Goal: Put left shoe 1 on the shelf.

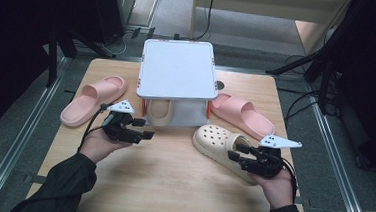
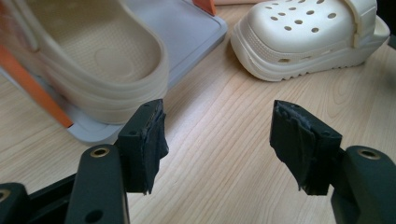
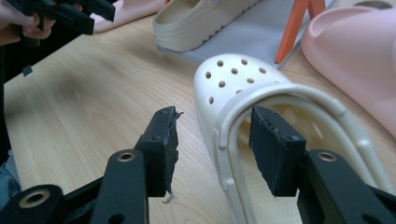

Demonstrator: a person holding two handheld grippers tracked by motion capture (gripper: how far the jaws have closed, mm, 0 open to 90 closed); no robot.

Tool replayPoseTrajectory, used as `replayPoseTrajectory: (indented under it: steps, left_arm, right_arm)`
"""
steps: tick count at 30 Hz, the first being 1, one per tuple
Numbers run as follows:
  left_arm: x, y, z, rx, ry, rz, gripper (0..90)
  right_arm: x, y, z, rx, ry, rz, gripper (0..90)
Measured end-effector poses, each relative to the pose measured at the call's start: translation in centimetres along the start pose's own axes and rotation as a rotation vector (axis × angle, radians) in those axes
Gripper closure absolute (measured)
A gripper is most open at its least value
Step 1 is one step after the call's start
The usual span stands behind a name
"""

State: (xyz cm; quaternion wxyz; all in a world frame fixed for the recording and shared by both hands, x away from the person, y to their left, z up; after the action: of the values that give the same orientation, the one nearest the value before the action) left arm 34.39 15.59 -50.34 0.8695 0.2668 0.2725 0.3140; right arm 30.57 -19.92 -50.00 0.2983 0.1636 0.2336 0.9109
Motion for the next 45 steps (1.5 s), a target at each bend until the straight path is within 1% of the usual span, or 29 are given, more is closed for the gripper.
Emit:
replayPoseTrajectory:
  steps: [1, 3, 5, 7, 9, 11, 12, 13, 14, 15, 16, 17, 18, 19, 20, 21, 25, 26, 28, 29, 32, 33, 36, 41, 45]
  left_arm:
    - [0.0, -0.4, 0.4, 0.011, -0.004, -0.002, 36.9]
    - [-0.1, -0.7, 0.6, -0.004, -0.003, -0.012, 37.0]
    - [-0.1, -1.0, 0.6, -0.005, -0.006, -0.012, 37.4]
    - [-0.1, -1.3, 0.5, 0.007, -0.014, -0.013, 37.4]
    - [-0.2, -1.5, 0.5, 0.009, -0.019, -0.014, 37.4]
    - [-0.2, -1.6, 0.6, -0.003, -0.014, -0.02, 37.4]
    - [-0.2, -1.6, 0.6, -0.003, -0.014, -0.02, 37.4]
    - [-0.2, -1.6, 0.6, -0.004, -0.012, -0.021, 37.4]
    - [-0.2, -1.6, 0.6, -0.003, -0.007, -0.021, 37.4]
    - [-0.2, -1.6, 0.6, -0.003, -0.007, -0.021, 38.3]
    - [-0.1, -1.4, 0.6, -0.001, -0.001, -0.019, 39.8]
    - [-0.1, -1.3, 0.7, -0.001, 0.006, -0.015, 39.8]
    - [0.1, -0.9, 0.8, -0.022, 0.012, -0.005, 42.4]
    - [0.1, -0.9, 0.8, -0.022, 0.012, -0.005, 43.0]
    - [0.1, -0.8, 0.9, -0.026, 0.017, -0.005, 43.0]
    - [0.2, -0.7, 0.8, -0.025, 0.021, -0.006, 43.0]
    - [0.4, -0.4, 0.6, -0.013, 0.023, 0.013, 42.3]
    - [0.4, -0.3, 0.5, -0.009, 0.022, 0.015, 42.1]
    - [0.4, -0.1, 0.4, -0.02, 0.029, 0.019, 41.9]
    - [0.5, 0.0, 0.3, -0.022, 0.033, 0.018, 41.8]
    - [0.5, 0.4, 0.1, -0.03, 0.031, 0.024, 43.3]
    - [0.5, 0.5, 0.0, -0.031, 0.031, 0.028, 43.5]
    - [0.4, 0.8, -0.3, -0.034, 0.039, 0.033, 43.4]
    - [0.4, 1.2, -1.0, -0.031, 0.046, 0.047, 43.1]
    - [0.3, 1.4, -1.5, -0.032, 0.064, 0.049, 42.8]
  right_arm:
    - [0.0, -0.2, -0.2, 0.005, 0.0, -0.005, 52.2]
    - [-0.1, -0.5, -0.5, 0.02, -0.01, -0.014, 52.2]
    - [-0.4, -0.7, -0.8, 0.033, -0.022, -0.02, 52.3]
    - [-0.6, -1.0, -1.0, 0.045, -0.031, -0.026, 52.5]
    - [-0.9, -1.5, -1.2, 0.054, -0.042, -0.024, 53.3]
    - [-1.0, -2.0, -1.1, 0.06, -0.047, -0.018, 56.5]
    - [-1.0, -2.0, -1.1, 0.06, -0.047, -0.018, 56.5]
    - [-1.1, -2.8, -0.9, 0.069, -0.052, -0.001, 60.0]
    - [-1.2, -3.2, -0.9, 0.08, -0.053, 0.006, 62.1]
    - [-1.2, -3.2, -0.9, 0.08, -0.053, 0.006, 62.1]
    - [-1.3, -3.9, -0.8, 0.098, -0.06, 0.016, 64.0]
    - [-1.3, -3.9, -0.8, 0.098, -0.06, 0.016, 64.0]
    - [-1.4, -4.5, -0.7, 0.112, -0.076, 0.032, 70.7]
    - [-1.4, -4.5, -0.7, 0.112, -0.076, 0.032, 70.7]
    - [-1.4, -4.7, -0.7, 0.126, -0.088, 0.045, 75.0]
    - [-1.3, -4.8, -0.6, 0.13, -0.089, 0.059, 76.6]
    - [-1.2, -4.8, -0.2, 0.16, -0.074, 0.037, 77.3]
    - [-1.3, -4.7, -0.1, 0.156, -0.075, 0.032, 77.3]
    - [-1.3, -4.5, 0.3, 0.141, -0.088, 0.04, 77.4]
    - [-1.2, -4.4, 0.5, 0.135, -0.101, 0.05, 77.4]
    - [-0.6, -4.4, 1.2, 0.118, -0.093, 0.06, 77.4]
    - [-0.3, -4.5, 1.4, 0.111, -0.091, 0.07, 77.4]
    - [0.7, -5.0, 2.0, 0.115, -0.084, 0.099, 77.3]
    - [2.4, -6.2, 2.7, 0.142, -0.034, 0.131, 77.3]
    - [3.5, -7.1, 3.2, 0.15, -0.018, 0.163, 77.1]
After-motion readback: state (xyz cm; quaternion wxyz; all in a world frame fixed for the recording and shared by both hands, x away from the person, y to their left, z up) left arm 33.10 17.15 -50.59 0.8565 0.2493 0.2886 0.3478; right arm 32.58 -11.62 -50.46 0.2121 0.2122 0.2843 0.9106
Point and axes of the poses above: each handheld gripper's, and its own axes: y roughly backward along the jaws, z roughly out of its top, x roughly to its left, the point moved 6 cm from there along -y, roughly forward along the jaws, and after that the axes turned 7 degrees about y, right-handed, at the moved point
